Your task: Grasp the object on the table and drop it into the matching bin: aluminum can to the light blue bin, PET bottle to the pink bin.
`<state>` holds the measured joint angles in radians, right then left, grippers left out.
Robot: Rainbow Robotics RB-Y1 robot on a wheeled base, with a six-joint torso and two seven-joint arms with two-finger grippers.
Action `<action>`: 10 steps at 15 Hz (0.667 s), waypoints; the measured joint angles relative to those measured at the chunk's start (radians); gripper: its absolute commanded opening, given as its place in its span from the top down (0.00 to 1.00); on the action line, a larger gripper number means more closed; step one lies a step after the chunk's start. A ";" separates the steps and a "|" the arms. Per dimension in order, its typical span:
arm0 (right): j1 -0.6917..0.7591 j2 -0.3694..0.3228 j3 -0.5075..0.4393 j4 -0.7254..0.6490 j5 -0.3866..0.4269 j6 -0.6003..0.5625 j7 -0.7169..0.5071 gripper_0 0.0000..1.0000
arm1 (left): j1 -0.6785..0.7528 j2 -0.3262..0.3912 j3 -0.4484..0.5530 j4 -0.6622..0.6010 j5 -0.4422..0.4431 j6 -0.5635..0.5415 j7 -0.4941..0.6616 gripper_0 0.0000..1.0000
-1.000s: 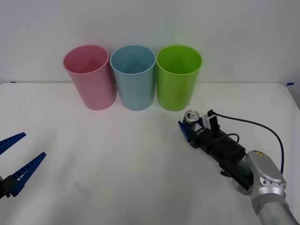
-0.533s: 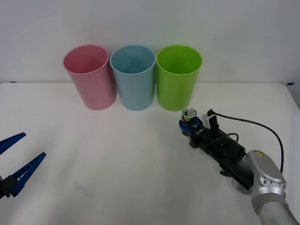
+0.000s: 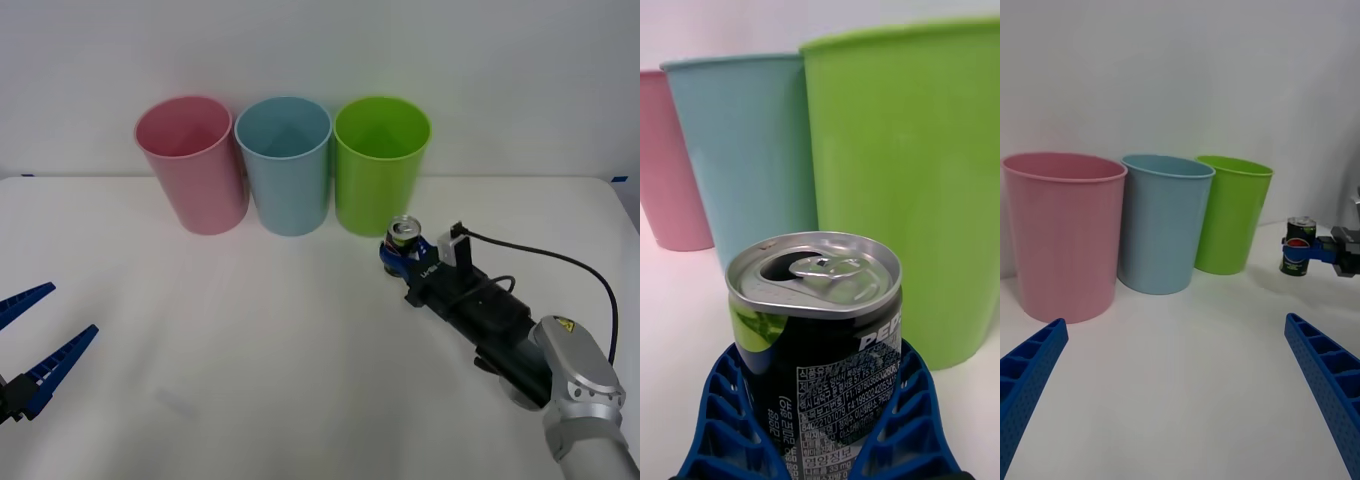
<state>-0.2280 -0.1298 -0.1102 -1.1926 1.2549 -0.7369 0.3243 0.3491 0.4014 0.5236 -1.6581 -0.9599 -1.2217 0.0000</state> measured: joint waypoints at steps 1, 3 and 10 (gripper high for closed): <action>0.013 -0.004 0.009 -0.032 0.000 0.000 -0.034 1.00 | 0.000 0.000 0.000 0.000 0.000 0.000 0.000 0.00; 0.040 -0.014 0.037 -0.110 0.000 0.004 -0.120 1.00 | 0.000 0.000 0.000 0.000 0.000 0.000 0.000 0.00; 0.110 -0.056 0.152 -0.402 0.000 0.075 -0.416 1.00 | 0.000 0.000 0.000 0.000 0.000 0.000 0.000 0.00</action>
<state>-0.1183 -0.1854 0.0421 -1.5950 1.2548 -0.6621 -0.0912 0.3490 0.4014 0.5236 -1.6581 -0.9599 -1.2217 0.0000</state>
